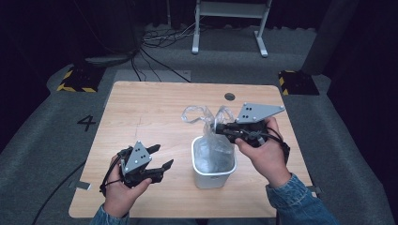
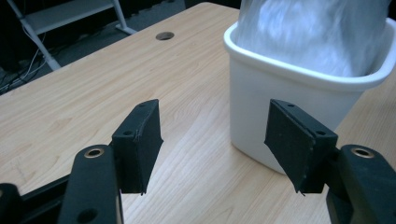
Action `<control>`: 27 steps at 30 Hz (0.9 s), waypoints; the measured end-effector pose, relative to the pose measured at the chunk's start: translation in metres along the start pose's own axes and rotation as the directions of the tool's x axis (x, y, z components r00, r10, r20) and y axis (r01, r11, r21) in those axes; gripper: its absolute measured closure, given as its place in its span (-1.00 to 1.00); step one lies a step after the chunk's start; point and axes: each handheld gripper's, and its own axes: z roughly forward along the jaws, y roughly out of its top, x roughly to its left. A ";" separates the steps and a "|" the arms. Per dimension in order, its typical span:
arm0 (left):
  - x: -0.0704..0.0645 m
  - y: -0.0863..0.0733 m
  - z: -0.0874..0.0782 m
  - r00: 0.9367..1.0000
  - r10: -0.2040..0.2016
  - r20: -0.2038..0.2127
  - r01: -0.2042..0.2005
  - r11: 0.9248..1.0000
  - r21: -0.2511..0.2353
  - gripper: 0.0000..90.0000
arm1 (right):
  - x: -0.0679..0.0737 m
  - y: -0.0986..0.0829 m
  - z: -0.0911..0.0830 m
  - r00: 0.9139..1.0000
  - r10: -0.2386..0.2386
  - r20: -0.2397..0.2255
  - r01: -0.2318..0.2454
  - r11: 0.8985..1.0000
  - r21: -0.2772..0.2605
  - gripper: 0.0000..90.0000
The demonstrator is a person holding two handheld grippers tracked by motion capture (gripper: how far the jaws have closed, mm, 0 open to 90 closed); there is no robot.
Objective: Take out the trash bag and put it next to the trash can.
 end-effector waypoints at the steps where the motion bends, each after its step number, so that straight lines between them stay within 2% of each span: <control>1: 0.001 -0.001 -0.001 1.000 -0.001 -0.001 0.001 1.000 0.002 -0.21 | -0.001 0.002 -0.002 1.000 0.000 0.005 0.000 1.000 -0.004 1.00; 4: 0.006 -0.008 -0.003 1.000 -0.015 -0.007 0.015 1.000 0.010 -0.22 | -0.002 0.010 -0.009 1.000 -0.001 0.015 0.002 1.000 -0.019 1.00; 5: 0.008 -0.010 -0.004 1.000 -0.017 -0.010 0.017 0.999 0.027 -0.22 | -0.002 0.013 -0.011 1.000 -0.004 0.018 0.004 1.000 -0.024 1.00; 11: 0.019 -0.021 -0.008 0.998 -0.041 -0.040 0.043 0.998 0.038 -0.24 | -0.005 0.027 -0.027 0.999 -0.009 0.050 0.011 0.999 -0.048 1.00; 20: 0.027 -0.026 -0.004 0.997 -0.055 -0.046 0.057 0.997 0.047 -0.24 | -0.015 0.037 -0.052 0.995 0.011 0.102 -0.003 0.996 -0.085 1.00; 27: 0.033 -0.027 -0.002 0.997 -0.059 -0.051 0.062 0.996 0.059 -0.24 | -0.027 0.042 -0.078 0.987 0.032 0.160 -0.012 0.992 -0.122 1.00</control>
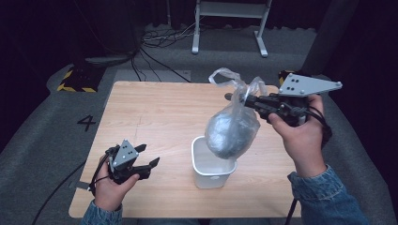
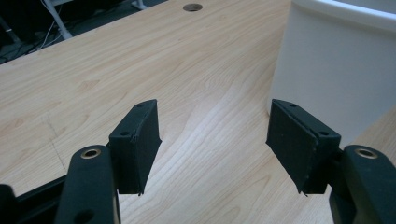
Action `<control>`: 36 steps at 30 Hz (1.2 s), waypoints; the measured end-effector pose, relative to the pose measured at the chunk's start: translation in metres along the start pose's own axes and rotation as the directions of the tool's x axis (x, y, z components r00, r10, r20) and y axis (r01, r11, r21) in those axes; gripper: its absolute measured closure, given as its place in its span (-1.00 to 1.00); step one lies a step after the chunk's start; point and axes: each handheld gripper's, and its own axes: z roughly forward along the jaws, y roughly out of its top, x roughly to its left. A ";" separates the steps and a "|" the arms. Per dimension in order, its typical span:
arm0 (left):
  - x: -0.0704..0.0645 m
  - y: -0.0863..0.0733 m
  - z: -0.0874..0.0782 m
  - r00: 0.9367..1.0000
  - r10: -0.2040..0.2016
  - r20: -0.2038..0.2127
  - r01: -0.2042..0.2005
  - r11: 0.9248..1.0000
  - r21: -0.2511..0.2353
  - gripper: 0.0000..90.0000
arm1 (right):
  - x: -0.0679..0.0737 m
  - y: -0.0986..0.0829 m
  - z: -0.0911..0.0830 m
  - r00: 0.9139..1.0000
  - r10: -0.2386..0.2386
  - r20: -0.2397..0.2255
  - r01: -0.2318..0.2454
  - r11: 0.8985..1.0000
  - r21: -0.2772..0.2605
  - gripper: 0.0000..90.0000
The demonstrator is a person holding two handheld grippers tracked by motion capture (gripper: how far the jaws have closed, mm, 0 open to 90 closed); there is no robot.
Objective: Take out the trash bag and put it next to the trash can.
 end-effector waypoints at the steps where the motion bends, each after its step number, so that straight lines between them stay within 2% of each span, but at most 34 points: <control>1: 0.001 0.000 0.000 1.000 0.003 -0.001 -0.003 1.000 0.005 -0.24 | -0.002 0.000 -0.002 1.000 0.000 0.008 0.000 1.000 0.000 1.00; 5: 0.003 -0.004 -0.002 1.000 0.021 -0.007 -0.021 1.000 0.016 -0.24 | -0.013 -0.004 -0.014 0.998 0.004 0.059 -0.004 1.000 -0.003 1.00; 7: 0.007 -0.010 -0.002 1.000 0.010 0.002 -0.010 1.000 0.025 -0.24 | -0.020 -0.008 -0.018 0.996 0.015 0.082 -0.015 1.000 0.000 1.00; 9: 0.011 -0.015 -0.002 1.000 0.010 -0.006 -0.010 0.999 0.046 -0.24 | -0.027 -0.013 -0.022 0.994 0.023 0.104 -0.024 1.000 0.009 1.00; 14: 0.019 -0.023 -0.004 1.000 0.009 -0.030 -0.006 0.997 0.073 -0.29 | -0.044 -0.032 -0.029 0.988 0.045 0.147 -0.052 0.998 0.042 1.00; 19: 0.022 -0.029 -0.004 0.999 0.009 -0.034 -0.007 0.998 0.063 -0.31 | -0.057 -0.055 -0.031 0.982 0.075 0.173 -0.088 0.994 0.068 1.00; 24: 0.025 -0.037 -0.002 0.999 -0.004 -0.048 0.009 0.996 0.087 -0.33 | -0.070 -0.080 -0.025 0.977 0.104 0.185 -0.124 0.987 0.101 1.00; 26: 0.025 -0.039 -0.002 0.998 0.005 -0.064 0.002 0.994 0.107 -0.34 | -0.072 -0.085 -0.022 0.977 0.108 0.184 -0.129 0.985 0.110 1.00; 29: 0.026 -0.045 0.000 0.998 -0.020 -0.058 0.026 0.994 0.101 -0.39 | -0.076 -0.096 -0.013 0.976 0.107 0.188 -0.134 0.982 0.134 1.00; 36: 0.030 -0.056 0.001 0.996 -0.038 -0.077 0.048 0.991 0.125 -0.41 | -0.082 -0.121 0.012 0.977 0.119 0.177 -0.150 0.973 0.176 1.00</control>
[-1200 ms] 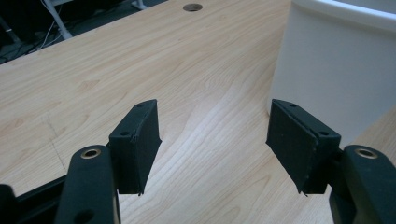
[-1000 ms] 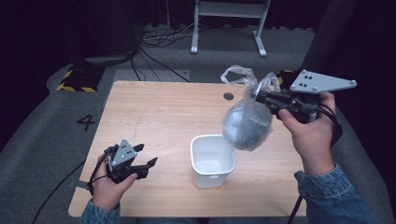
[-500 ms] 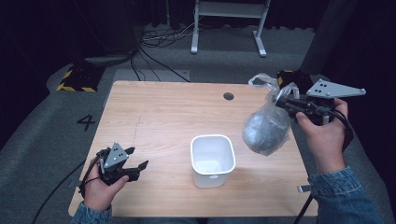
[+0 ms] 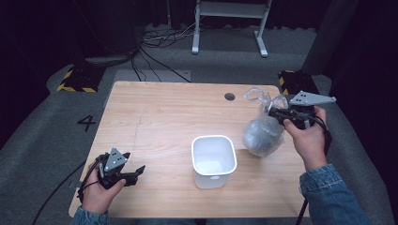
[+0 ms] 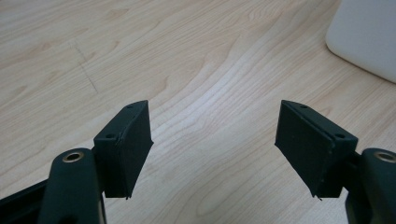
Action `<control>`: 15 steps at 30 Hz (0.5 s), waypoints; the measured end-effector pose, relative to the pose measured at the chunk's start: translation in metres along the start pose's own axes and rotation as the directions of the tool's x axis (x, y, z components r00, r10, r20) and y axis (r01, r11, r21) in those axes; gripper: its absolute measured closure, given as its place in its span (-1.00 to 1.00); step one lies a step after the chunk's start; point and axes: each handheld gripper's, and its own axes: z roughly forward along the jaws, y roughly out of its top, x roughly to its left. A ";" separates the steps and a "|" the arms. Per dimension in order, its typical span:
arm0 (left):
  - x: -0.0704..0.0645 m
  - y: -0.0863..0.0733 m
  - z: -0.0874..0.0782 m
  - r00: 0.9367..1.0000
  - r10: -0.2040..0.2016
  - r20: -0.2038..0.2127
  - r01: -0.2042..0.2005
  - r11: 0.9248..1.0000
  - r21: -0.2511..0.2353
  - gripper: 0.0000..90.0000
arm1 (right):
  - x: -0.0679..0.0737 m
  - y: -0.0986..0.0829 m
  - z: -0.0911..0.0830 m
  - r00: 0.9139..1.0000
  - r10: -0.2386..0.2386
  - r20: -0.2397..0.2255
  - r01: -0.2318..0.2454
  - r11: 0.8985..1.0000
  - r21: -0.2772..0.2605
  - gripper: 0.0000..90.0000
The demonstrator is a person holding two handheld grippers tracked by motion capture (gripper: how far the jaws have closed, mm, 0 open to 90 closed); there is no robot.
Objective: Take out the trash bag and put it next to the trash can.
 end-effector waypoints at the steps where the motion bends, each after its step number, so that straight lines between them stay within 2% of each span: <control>1: 0.000 -0.001 0.000 1.000 -0.006 -0.003 0.006 1.000 0.000 -0.41 | 0.000 -0.002 0.004 1.000 0.002 -0.004 -0.002 1.000 0.003 1.00; 8: 0.000 -0.006 0.001 1.000 -0.014 0.001 0.014 1.000 0.012 -0.41 | 0.003 -0.014 0.029 0.999 0.022 -0.042 -0.021 0.999 0.042 1.00; 15: 0.000 -0.006 0.006 1.000 -0.014 0.008 0.014 1.000 0.019 -0.41 | 0.006 -0.024 0.038 0.997 0.048 -0.056 -0.045 0.998 0.050 1.00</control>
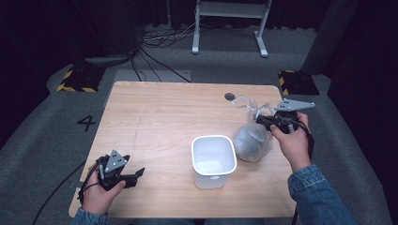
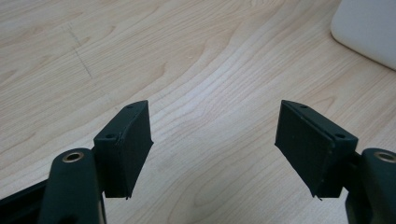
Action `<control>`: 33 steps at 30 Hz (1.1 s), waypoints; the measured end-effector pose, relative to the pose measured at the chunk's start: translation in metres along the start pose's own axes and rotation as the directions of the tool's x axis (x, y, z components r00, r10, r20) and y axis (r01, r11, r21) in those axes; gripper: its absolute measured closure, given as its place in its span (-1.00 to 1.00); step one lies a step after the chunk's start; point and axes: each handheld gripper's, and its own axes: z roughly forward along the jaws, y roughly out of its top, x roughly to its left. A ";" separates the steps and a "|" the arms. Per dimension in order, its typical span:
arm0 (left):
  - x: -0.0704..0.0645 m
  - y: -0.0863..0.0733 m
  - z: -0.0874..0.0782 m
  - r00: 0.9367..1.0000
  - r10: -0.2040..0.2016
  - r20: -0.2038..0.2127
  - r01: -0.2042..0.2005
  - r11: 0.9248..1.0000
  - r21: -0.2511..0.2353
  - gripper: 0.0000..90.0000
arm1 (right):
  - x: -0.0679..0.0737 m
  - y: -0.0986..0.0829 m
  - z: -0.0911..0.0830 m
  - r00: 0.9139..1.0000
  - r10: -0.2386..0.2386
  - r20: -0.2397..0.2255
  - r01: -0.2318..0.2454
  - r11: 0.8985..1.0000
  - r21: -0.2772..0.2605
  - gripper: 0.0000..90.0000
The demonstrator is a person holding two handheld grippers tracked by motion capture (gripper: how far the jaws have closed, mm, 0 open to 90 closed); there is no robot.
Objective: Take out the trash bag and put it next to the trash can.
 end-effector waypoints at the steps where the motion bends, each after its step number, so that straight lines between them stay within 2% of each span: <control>1: 0.000 0.000 0.001 1.000 -0.005 0.004 0.005 1.000 0.000 -0.41 | 0.000 -0.001 0.000 1.000 0.001 0.000 -0.001 1.000 0.000 1.00; 8: -0.002 0.000 0.001 1.000 -0.004 0.009 0.004 1.000 -0.004 -0.41 | 0.001 -0.002 -0.004 1.000 0.017 0.000 -0.017 1.000 -0.004 0.91; 12: -0.002 0.001 0.000 1.000 -0.009 0.013 0.009 1.000 -0.010 -0.41 | 0.003 -0.002 -0.008 0.999 0.037 -0.004 -0.037 0.999 -0.009 0.59; 14: -0.002 0.001 -0.001 1.000 -0.014 0.016 0.014 1.000 -0.018 -0.41 | 0.005 -0.001 -0.012 0.999 0.033 0.001 -0.032 0.999 -0.018 0.42; 20: -0.003 0.002 -0.004 1.000 -0.014 0.018 0.015 0.999 -0.029 -0.41 | 0.011 -0.004 -0.036 1.000 0.024 0.011 -0.024 0.999 -0.027 0.05; 26: -0.002 0.000 -0.004 1.000 -0.020 0.018 0.021 0.999 -0.028 -0.41 | 0.013 -0.027 -0.061 0.999 0.038 0.018 -0.037 0.999 -0.019 -0.08; 33: 0.000 -0.010 0.000 1.000 -0.031 0.002 0.031 1.000 -0.004 -0.41 | 0.005 -0.070 -0.067 0.997 0.054 0.063 -0.056 0.998 0.022 -0.26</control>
